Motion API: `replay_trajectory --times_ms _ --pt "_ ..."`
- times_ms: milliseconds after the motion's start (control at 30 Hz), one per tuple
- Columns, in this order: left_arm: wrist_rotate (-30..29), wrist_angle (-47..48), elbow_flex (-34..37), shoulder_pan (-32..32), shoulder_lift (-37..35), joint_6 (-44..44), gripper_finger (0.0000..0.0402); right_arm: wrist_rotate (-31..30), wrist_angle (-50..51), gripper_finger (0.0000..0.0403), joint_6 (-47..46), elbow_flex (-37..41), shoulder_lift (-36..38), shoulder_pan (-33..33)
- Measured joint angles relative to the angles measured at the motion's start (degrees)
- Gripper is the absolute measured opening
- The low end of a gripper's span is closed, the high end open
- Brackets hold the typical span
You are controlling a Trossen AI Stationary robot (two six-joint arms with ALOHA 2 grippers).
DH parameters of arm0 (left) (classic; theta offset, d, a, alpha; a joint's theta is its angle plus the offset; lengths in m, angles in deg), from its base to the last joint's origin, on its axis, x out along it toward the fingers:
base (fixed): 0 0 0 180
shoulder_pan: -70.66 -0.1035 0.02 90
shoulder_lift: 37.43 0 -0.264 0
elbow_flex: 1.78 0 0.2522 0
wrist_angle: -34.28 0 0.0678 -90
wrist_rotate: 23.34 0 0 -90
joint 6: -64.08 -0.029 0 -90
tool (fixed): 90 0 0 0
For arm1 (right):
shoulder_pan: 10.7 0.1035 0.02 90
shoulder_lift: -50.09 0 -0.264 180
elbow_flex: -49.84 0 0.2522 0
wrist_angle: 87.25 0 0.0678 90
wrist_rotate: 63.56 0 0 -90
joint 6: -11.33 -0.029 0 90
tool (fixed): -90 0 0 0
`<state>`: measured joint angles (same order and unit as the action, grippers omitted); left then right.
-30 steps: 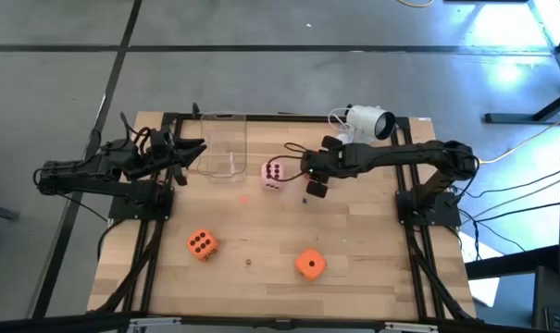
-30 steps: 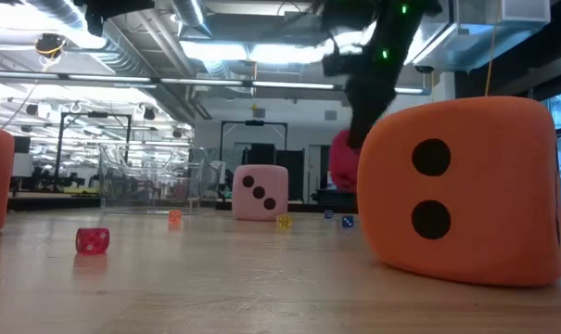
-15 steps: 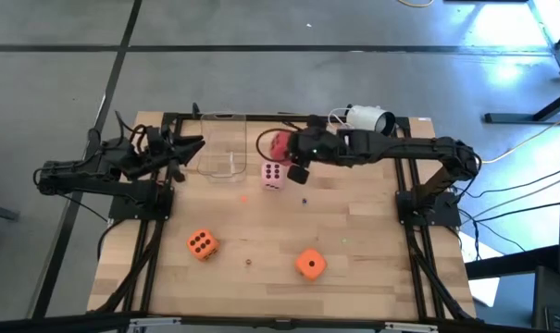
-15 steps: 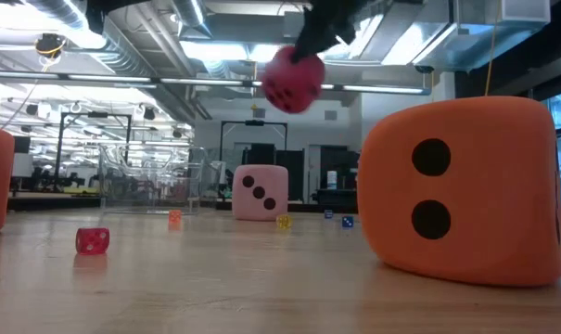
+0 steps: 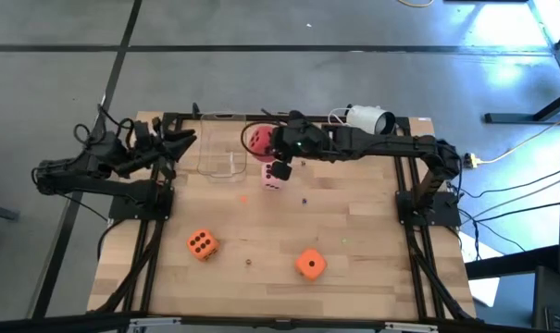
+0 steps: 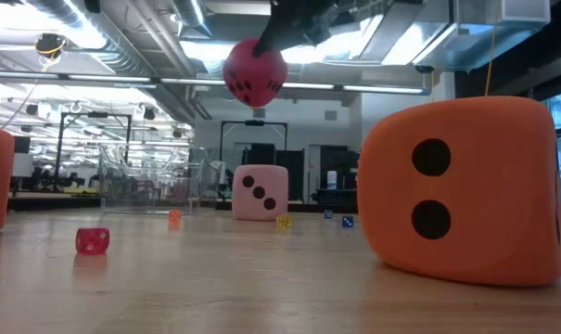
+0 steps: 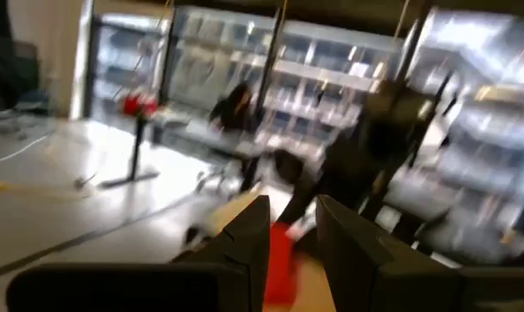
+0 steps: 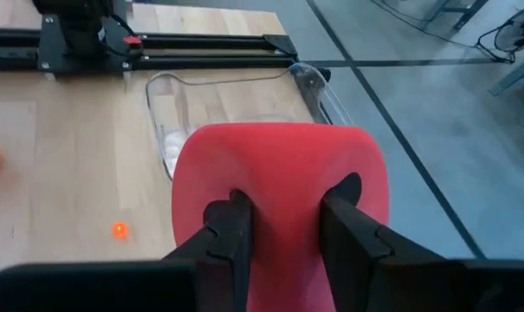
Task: Pick & Place Dice
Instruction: Put the large red dice into the transparent bin
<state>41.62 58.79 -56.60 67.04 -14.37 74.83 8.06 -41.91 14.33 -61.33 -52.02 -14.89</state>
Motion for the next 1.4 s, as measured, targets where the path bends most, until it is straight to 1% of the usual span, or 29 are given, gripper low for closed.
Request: replay_trajectory --times_ms 67,133,233,333,467,533,733,833,933,1033,1100,1167,1233,1333,1400 --pt "-1.41 3.97 0.04 -0.02 0.94 -0.44 0.0093 0.32 -0.13 0.0091 -0.85 -0.58 0.02 0.02" --pt "-1.55 6.36 0.13 -0.02 2.62 0.41 0.0095 2.04 0.02 0.0091 -0.92 -1.18 0.57 0.04" --pt "0.6 6.46 0.07 -0.04 5.72 0.55 0.0103 5.61 0.02 0.0088 -1.49 -2.74 0.74 0.25" --pt "2.34 6.44 0.07 -0.02 9.53 -1.4 0.0116 9.27 1.43 0.0088 -3.81 -3.71 0.74 0.95" --pt "3.17 5.47 0.07 -0.02 13.5 -4.85 0.0135 12.84 8.55 0.0086 -9.28 -3.85 0.74 2.1" --pt "5.04 5.34 0.14 -0.01 15.33 -6.29 0.0142 15.65 11.41 0.0086 -11.75 -3.83 0.7 3.06" --pt "12.33 4.65 0.04 1.42 18.65 -12.91 0.015 20.01 11.73 0.0075 -17.88 -3.78 1.4 5.2" --pt "14.6 2.7 0.13 2.49 19.36 -15.31 0.0151 20.36 11.48 0.0074 -22.51 -3.8 1.84 5.11" --pt "14.72 -0.2 0.04 3.71 19.67 -17.33 0.0156 20.87 8.31 0.0071 -25.89 -3.79 1.84 5.11" --pt "13.9 -2.65 0.04 4.96 20.15 -19.78 0.0167 22.31 5.01 0.0071 -29.31 -3.8 1.84 5.18" --pt "12.36 -3.5 0.04 5.89 20.49 -21.19 0.0178 22.45 3.77 0.0068 -30.89 -3.78 1.84 5.16" --pt "10.15 -3.32 0.04 6.94 20.55 -22.76 0.019 21.2 3.75 0.0054 -32.04 -3.78 1.86 5.16" --pt "8.81 -3.32 0.04 8.01 20.55 -23.8 0.0201 20.87 3.86 0.005 -32.41 -3.78 1.87 5.14" --pt "8.72 -3.46 0.04 9.01 20.15 -24.02 0.0214 20.39 3.85 0.005 -32.5 -3.78 2.01 5.09" --pt "9.05 -3.45 0.0 9.58 20.04 -23.63 0.0222 18.71 4.46 0.0049 -32.5 -3.78 2.03 5.03"
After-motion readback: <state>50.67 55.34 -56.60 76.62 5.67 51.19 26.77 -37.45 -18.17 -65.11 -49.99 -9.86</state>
